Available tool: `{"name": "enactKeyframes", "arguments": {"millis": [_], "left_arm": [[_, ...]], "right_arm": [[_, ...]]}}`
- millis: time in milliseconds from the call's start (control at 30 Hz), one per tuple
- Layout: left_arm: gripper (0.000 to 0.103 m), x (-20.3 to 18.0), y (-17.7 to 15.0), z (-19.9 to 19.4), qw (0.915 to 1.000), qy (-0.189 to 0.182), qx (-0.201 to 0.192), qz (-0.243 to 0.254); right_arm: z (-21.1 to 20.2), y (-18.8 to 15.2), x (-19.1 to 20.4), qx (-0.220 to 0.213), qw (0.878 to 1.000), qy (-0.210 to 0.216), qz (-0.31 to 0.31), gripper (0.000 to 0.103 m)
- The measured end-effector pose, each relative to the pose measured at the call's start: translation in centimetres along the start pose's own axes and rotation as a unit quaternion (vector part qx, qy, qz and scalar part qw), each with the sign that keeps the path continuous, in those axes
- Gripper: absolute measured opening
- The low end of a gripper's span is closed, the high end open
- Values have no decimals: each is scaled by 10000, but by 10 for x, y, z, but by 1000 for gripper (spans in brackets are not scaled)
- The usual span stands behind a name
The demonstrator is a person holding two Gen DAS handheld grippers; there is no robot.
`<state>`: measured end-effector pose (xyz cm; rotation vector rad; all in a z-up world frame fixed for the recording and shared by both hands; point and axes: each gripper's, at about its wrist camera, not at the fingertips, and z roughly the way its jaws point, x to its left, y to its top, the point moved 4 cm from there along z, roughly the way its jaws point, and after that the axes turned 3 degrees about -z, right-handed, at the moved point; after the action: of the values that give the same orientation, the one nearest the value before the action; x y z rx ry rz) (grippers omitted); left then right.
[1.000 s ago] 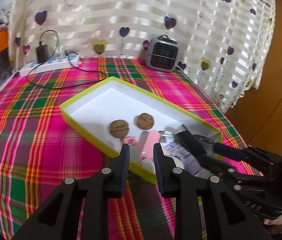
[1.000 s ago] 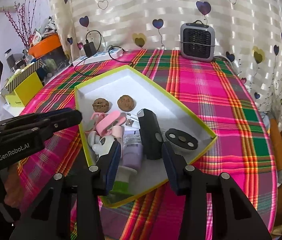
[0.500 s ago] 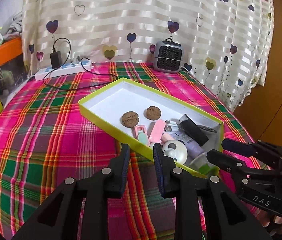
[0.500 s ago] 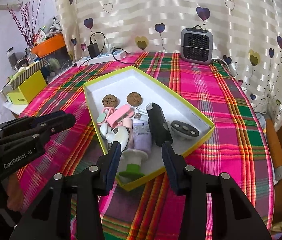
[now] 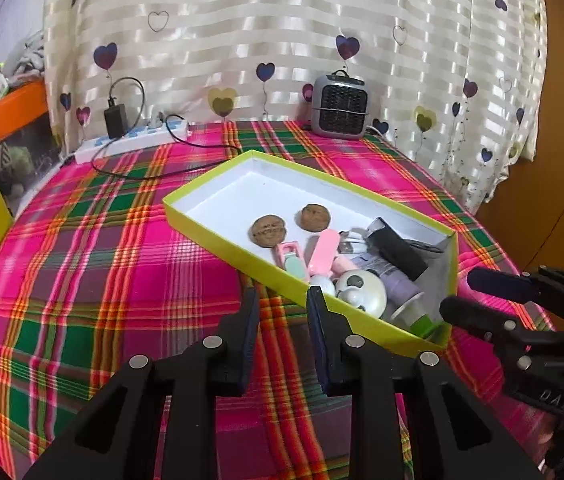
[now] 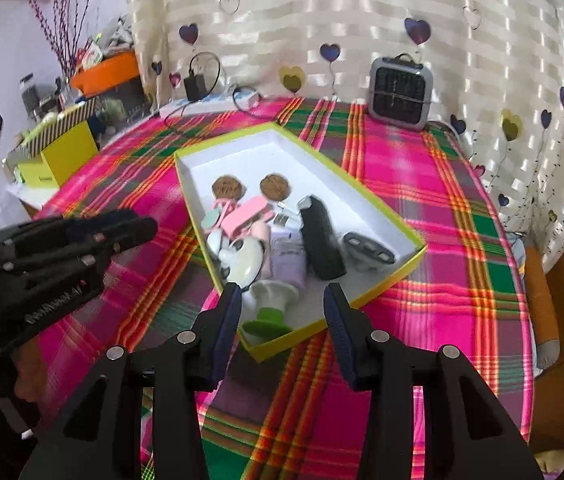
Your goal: Organize objects
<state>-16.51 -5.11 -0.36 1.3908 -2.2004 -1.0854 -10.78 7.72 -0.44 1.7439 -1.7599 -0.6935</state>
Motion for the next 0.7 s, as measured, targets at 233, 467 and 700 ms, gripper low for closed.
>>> {"name": "enactKeyframes", "arguments": {"millis": [233, 467, 700], "left_arm": [[22, -8, 0, 1, 10000, -30, 22, 90], [22, -13, 1, 6, 9998, -64, 91, 136], [22, -11, -4, 22, 9992, -229, 336, -20]], "right_arm": [[2, 2, 3, -65, 9999, 86, 97, 47], [5, 1, -2, -24, 9999, 83, 118, 47], [21, -2, -9, 48, 9997, 40, 221, 47]]}}
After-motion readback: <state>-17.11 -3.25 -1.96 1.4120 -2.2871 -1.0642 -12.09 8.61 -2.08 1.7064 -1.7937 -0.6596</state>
